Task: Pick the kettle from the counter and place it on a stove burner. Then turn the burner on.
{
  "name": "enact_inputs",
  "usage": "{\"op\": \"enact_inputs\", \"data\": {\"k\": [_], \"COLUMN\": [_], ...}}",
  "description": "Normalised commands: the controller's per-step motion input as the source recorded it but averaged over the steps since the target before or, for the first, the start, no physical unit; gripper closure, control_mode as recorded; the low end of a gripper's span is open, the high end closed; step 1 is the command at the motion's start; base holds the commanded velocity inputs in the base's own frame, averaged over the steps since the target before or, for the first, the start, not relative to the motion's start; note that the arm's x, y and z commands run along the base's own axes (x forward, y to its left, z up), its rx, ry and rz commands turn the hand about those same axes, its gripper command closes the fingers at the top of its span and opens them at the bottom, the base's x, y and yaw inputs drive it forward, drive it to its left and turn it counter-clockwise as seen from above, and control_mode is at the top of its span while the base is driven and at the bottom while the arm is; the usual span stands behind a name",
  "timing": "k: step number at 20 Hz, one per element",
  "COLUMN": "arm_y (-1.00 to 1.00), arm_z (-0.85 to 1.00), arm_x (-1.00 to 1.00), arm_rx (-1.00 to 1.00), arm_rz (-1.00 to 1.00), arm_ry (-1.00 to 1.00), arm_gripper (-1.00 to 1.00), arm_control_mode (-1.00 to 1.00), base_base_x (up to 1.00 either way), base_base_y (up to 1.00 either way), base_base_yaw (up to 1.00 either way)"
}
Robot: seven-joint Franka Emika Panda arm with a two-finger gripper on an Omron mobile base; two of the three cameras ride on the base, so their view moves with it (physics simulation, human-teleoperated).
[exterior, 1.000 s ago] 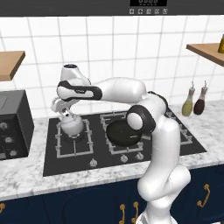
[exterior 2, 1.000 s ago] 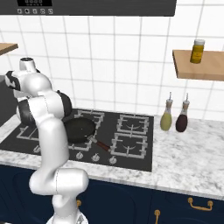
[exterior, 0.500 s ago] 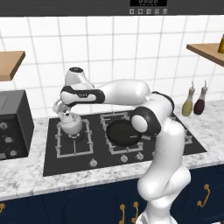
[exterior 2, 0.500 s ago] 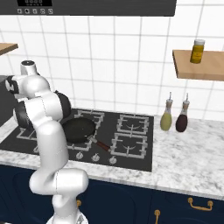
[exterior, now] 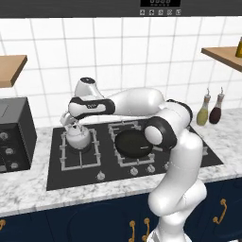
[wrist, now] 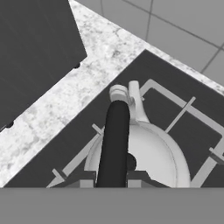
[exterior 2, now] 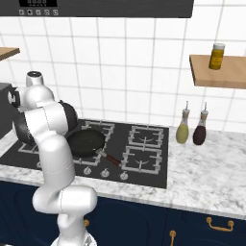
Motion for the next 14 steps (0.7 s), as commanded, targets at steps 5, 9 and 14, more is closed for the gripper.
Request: {"op": "enact_inputs", "data": {"k": [5,9,14], "arm_y": [-0.04,-0.19,-0.13], "arm_z": [-0.2,0.0,-0.01], "arm_x": [-0.02,-0.2,-0.21], "arm_rx": [0.0,0.0,0.0], "arm_rz": [0.0,-0.01,-0.01], "arm_ry": [0.0,-0.02,0.0], "arm_gripper": [1.0,1.0,1.0], "arm_control_mode": [-1.0,-1.0,-1.0], "base_base_x": [0.0,0.0,0.0], "base_base_y": [0.0,0.0,0.0], "base_base_yaw": [0.0,0.0,0.0]}}
